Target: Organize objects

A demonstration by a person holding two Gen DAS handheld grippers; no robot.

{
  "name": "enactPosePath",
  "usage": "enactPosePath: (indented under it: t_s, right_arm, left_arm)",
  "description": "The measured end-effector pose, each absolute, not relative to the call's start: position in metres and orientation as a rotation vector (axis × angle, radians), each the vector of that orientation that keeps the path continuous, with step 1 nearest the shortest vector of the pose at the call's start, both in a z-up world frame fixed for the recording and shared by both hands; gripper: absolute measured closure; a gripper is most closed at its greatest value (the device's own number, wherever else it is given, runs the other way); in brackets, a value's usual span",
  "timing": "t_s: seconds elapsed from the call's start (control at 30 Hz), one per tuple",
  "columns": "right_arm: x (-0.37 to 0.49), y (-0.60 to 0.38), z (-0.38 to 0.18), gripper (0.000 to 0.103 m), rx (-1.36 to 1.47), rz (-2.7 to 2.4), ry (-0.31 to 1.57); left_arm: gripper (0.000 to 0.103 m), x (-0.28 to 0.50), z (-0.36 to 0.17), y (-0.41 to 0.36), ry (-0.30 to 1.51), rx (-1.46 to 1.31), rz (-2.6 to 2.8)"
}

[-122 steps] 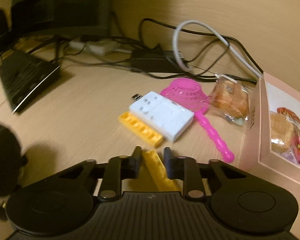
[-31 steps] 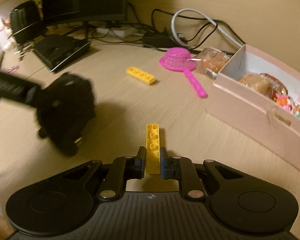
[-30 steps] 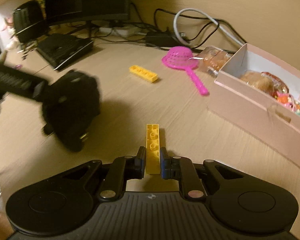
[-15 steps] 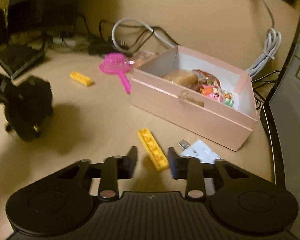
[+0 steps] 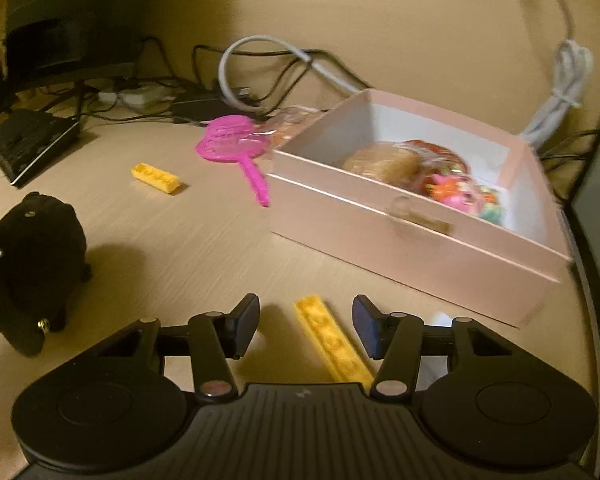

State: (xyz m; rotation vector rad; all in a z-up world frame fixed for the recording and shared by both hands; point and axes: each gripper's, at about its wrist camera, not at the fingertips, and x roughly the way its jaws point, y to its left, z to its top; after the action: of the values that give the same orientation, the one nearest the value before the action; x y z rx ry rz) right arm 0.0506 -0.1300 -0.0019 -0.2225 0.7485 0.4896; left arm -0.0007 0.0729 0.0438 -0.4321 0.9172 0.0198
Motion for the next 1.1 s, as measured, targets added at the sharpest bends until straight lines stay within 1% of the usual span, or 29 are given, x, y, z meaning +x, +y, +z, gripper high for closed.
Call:
enactPosePath:
  t_s: [0.17, 0.37, 0.43, 0.5, 0.53, 0.57, 0.83, 1.1]
  right_arm:
    - [0.035, -0.112, 0.001, 0.052, -0.267, 0.634, 0.750]
    - [-0.026, -0.113, 0.008, 0.051, -0.423, 0.768, 0.682]
    - [-0.036, -0.122, 0.012, 0.041, -0.404, 0.721, 0.679]
    - [-0.039, -0.136, 0.018, 0.019, -0.320, 0.649, 0.673]
    - [-0.040, -0.142, 0.020, 0.016, -0.282, 0.622, 0.673]
    - [-0.040, -0.147, 0.021, 0.015, -0.256, 0.600, 0.674]
    - [-0.027, -0.157, 0.013, 0.015, -0.273, 0.547, 0.719]
    - [-0.032, -0.133, 0.008, 0.015, -0.118, 0.721, 0.804]
  left_arm:
    - [0.027, -0.002, 0.043, 0.074, 0.921, -0.435, 0.020]
    - [0.027, -0.002, 0.045, 0.074, 0.911, -0.437, 0.023]
    - [0.027, -0.002, 0.045, 0.074, 0.909, -0.436, 0.021]
    - [0.027, -0.001, 0.044, 0.071, 0.909, -0.430, 0.016]
    - [0.027, 0.000, 0.044, 0.070, 0.909, -0.424, 0.011]
    - [0.027, 0.000, 0.044, 0.068, 0.910, -0.416, 0.003]
    - [0.027, -0.004, 0.046, 0.051, 0.916, -0.356, -0.078]
    - [0.027, -0.015, 0.052, 0.072, 0.886, -0.380, -0.019]
